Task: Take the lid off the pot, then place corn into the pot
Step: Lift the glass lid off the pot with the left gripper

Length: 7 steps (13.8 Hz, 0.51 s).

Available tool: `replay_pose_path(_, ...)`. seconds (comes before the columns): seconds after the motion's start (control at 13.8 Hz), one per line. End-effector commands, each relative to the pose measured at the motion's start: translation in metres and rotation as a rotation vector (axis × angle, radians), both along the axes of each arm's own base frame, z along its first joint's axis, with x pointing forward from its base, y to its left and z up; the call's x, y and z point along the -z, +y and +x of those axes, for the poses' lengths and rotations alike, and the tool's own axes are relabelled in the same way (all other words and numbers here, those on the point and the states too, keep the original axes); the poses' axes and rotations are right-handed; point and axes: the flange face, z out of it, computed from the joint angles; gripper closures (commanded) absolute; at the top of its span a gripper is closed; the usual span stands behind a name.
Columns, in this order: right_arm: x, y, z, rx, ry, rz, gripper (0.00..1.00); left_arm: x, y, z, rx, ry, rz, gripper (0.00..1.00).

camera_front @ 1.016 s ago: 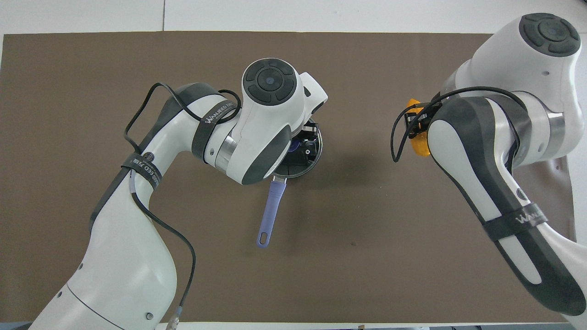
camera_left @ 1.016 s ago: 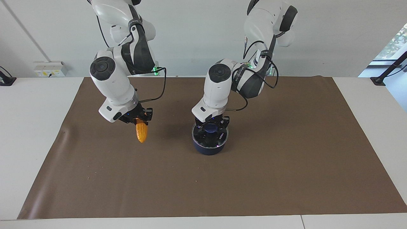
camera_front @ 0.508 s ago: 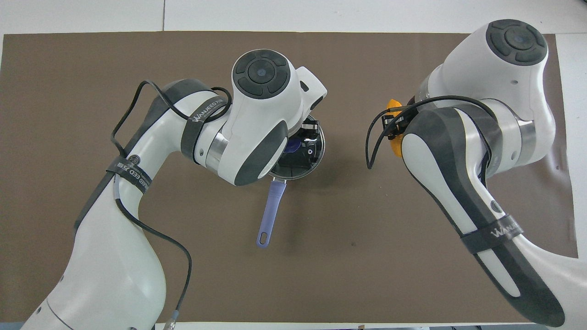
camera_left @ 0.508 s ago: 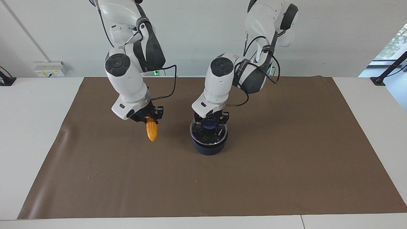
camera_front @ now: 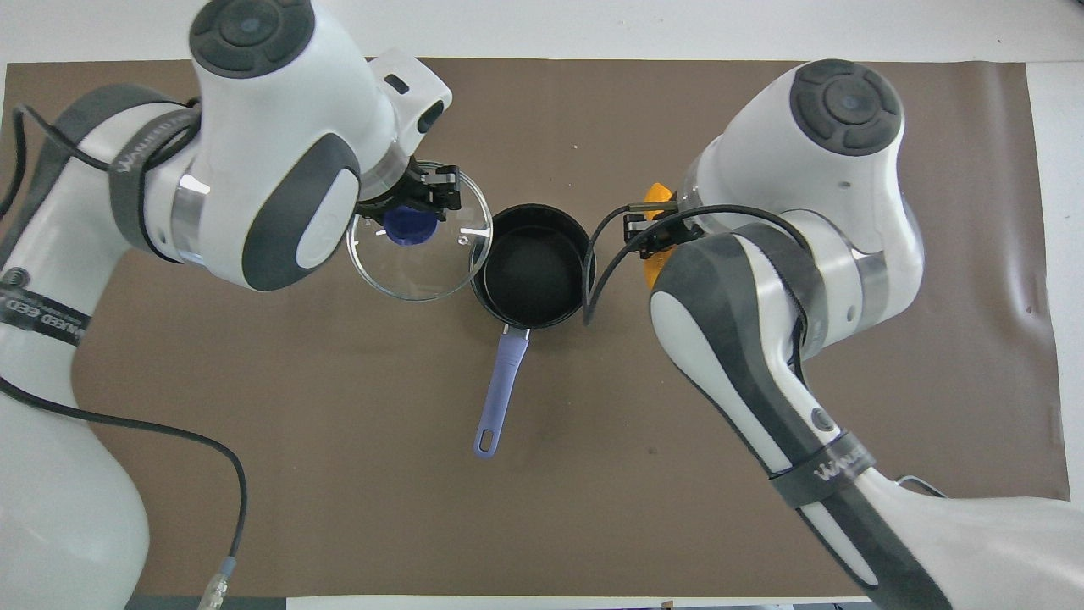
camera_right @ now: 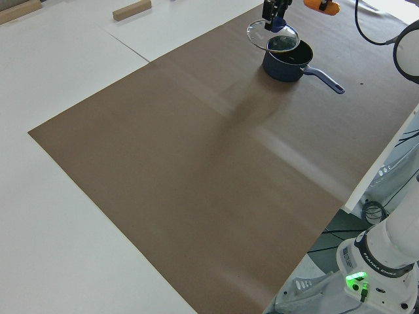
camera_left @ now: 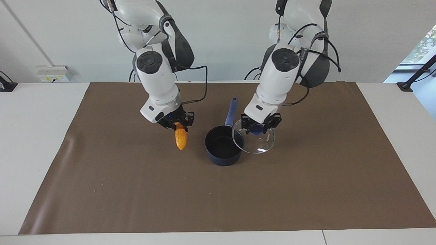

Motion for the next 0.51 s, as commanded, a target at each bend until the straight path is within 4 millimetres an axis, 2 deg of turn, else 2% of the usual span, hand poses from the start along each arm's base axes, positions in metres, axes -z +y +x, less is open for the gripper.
replay_pose_path(0.0,0.038,0.092,0.005,0.030,0.000,-0.012,1.00,0.000,0.092,0.021,0.004,0.051,-0.008,1.00)
replay_pose_path(0.07,0.046,0.109,0.005,0.012,-0.065,-0.017,1.00,0.006,0.125,0.027,0.006,0.060,-0.007,1.00)
replay_pose_path(0.22,0.075,0.132,-0.012,0.002,-0.083,-0.023,1.00,0.023,0.200,0.029,0.024,0.062,-0.010,1.00)
replay_pose_path(0.29,0.085,0.137,-0.016,0.003,-0.081,-0.024,1.00,0.033,0.227,0.026,0.029,0.053,-0.013,1.00)
replay_pose_path(0.44,0.101,0.141,-0.025,-0.010,-0.069,-0.033,1.00,0.070,0.274,0.009,0.017,0.011,-0.011,1.00)
